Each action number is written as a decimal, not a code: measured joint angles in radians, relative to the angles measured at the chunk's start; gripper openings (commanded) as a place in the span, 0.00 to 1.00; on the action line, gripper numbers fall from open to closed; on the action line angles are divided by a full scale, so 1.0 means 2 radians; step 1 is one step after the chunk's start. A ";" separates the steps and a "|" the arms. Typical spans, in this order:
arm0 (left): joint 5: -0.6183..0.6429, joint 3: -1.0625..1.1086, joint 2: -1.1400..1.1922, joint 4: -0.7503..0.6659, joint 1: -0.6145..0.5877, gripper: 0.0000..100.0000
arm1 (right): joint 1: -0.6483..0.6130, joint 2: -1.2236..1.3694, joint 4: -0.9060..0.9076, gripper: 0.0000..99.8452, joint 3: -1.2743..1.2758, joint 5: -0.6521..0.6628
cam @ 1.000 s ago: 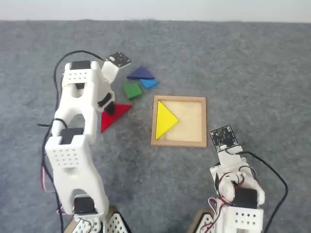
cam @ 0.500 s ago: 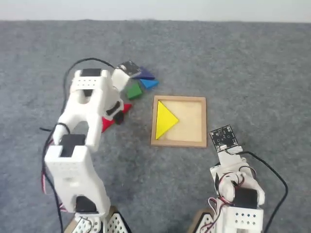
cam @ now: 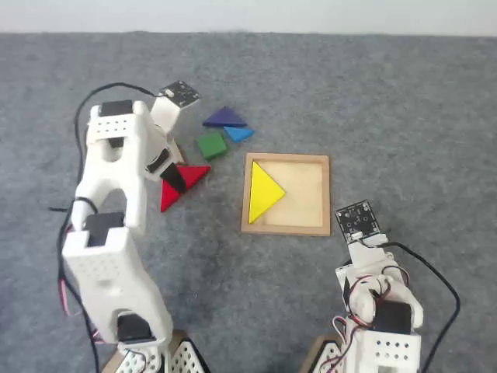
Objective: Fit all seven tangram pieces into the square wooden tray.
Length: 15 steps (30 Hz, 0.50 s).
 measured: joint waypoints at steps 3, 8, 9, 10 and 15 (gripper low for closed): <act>-0.003 -0.027 0.039 0.000 0.002 0.33 | 0.000 0.000 0.000 0.01 0.000 0.000; -0.011 -0.065 0.092 0.004 0.006 0.33 | 0.000 0.000 0.000 0.01 0.000 0.000; -0.014 -0.073 0.101 0.007 0.006 0.33 | 0.000 0.000 0.000 0.01 0.000 0.000; -0.016 -0.082 0.109 0.012 0.006 0.33 | 0.000 0.000 0.000 0.01 0.000 0.000; -0.019 -0.117 0.134 0.037 0.007 0.33 | 0.000 0.000 0.000 0.01 0.000 0.000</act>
